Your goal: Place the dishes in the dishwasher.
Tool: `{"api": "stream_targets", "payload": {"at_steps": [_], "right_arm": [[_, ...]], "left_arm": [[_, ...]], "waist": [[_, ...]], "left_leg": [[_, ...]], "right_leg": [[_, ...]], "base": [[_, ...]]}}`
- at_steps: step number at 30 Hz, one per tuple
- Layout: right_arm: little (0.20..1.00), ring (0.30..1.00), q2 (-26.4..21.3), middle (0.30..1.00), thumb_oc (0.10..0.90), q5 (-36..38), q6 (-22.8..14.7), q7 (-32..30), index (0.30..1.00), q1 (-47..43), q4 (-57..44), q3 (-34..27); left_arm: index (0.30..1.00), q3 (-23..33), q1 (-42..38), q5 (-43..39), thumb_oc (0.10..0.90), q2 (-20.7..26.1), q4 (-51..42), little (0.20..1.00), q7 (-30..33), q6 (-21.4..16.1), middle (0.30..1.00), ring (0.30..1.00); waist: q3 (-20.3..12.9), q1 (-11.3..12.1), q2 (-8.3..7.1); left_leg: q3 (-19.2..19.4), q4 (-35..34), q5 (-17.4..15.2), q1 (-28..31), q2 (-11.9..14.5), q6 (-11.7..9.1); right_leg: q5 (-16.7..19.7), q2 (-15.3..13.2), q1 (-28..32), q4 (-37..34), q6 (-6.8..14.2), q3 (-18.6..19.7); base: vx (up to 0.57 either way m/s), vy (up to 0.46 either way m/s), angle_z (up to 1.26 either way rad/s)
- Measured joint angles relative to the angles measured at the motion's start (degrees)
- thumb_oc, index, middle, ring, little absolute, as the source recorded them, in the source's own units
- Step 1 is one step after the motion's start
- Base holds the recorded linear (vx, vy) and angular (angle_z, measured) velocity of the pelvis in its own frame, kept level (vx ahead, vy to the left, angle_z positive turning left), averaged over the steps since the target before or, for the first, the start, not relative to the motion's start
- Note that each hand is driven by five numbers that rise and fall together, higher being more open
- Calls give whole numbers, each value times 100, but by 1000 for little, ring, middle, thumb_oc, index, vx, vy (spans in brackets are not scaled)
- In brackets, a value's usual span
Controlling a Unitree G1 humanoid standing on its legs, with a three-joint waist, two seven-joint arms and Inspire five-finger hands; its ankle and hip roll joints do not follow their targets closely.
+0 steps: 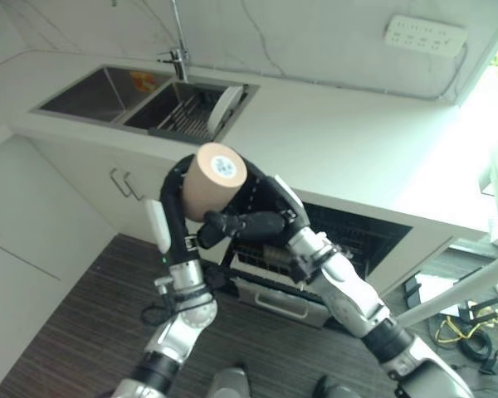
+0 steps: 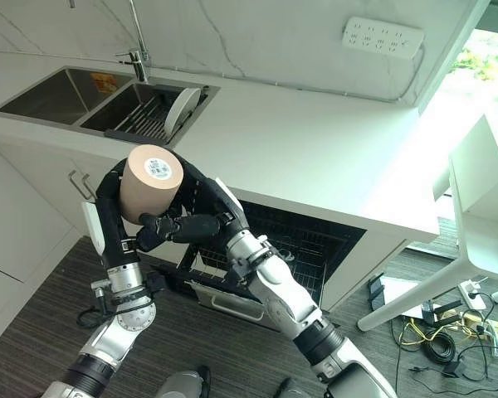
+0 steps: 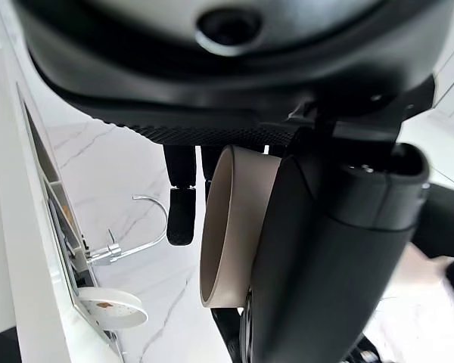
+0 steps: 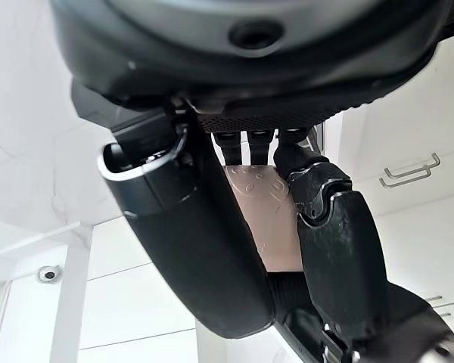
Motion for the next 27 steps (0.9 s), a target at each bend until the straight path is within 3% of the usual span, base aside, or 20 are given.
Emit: {"api": "stream_targets", "payload": {"at_steps": [15, 16, 17, 18, 19, 27], "right_arm": [[900, 900, 195, 900, 800, -10, 13, -496, 900, -403, 463, 112], [844, 844, 221, 844, 762, -10, 13, -543, 844, -513, 575, 157], [688, 688, 265, 688, 659, -26, 15, -541, 688, -569, 676, 165], [422, 422, 298, 422, 482, -104, 18, -547, 422, -592, 710, 169], [300, 300, 320, 300, 400, -163, 19, -551, 300, -593, 714, 172], [300, 300, 354, 300, 400, -664, -20, -801, 300, -615, 886, 213]], "left_arm": [[300, -203, -181, -383, 400, -121, 183, 300, -200, 13, 300, 300], [300, -199, -202, -499, 400, -131, 217, 300, -268, 13, 300, 300], [300, -201, -215, -566, 400, -131, 252, 300, -286, 14, 300, 300], [300, -208, -231, -654, 400, -135, 283, 300, -304, 14, 300, 300], [300, -208, -232, -679, 400, -128, 296, 300, -314, 14, 300, 300], [300, -241, -240, -687, 400, -128, 339, 300, -396, 163, 300, 300]], "waist": [[1, 243, -6], [1, 259, -7], [1, 261, -7], [4, 263, -12], [7, 266, -23], [9, 297, -86]], "left_leg": [[-149, 10, 56, -101, -11, -14], [-163, 9, 61, -106, -12, -14], [-173, 9, 62, -105, -16, -13], [-177, 9, 64, -108, -17, -10], [-181, 8, 66, -111, -19, -9], [-274, -8, 70, -128, -41, 18]], "right_leg": [[-6, 2, 4, 36, -23, -135], [-8, 3, 12, 42, -25, -149], [-8, 2, 18, 43, -25, -158], [-8, 0, 18, 42, -25, -164], [-9, -2, 18, 43, -25, -167], [-18, -24, 67, 20, -26, -269]], "base": [[0, -11, 4], [24, -5, 6], [21, -4, 5], [13, -4, 4], [0, 0, 0], [15, -5, 5]]}}
